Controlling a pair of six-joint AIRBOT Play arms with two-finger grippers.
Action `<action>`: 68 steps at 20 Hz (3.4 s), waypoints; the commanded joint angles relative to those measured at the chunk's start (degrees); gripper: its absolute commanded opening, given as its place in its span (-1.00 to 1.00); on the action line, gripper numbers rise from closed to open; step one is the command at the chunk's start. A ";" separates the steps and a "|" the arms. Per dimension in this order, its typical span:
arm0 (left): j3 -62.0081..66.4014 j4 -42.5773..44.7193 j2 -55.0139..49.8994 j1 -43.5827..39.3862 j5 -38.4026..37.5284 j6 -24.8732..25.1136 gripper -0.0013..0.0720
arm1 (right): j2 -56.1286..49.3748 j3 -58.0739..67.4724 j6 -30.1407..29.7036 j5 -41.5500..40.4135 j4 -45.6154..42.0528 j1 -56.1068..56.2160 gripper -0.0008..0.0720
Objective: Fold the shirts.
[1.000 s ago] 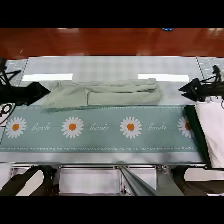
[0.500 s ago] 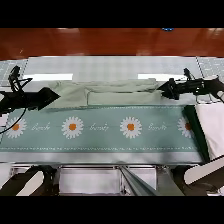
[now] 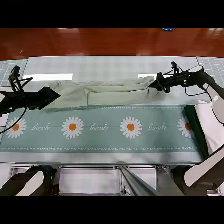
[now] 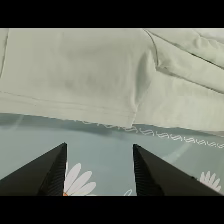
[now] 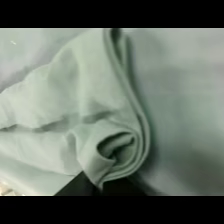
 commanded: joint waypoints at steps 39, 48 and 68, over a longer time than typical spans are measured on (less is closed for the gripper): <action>26.91 0.04 -15.54 -13.51 -10.34 0.72 -0.89 | 42.36 -17.42 4.76 -11.04 0.28 25.16 -0.93; 1.75 0.02 12.59 5.81 -10.38 6.08 -0.89 | 7.48 7.96 4.74 -15.65 7.26 38.95 -0.93; 2.99 -18.18 14.32 12.90 -11.69 9.99 -0.89 | 37.33 3.13 17.62 17.53 -41.94 21.84 0.17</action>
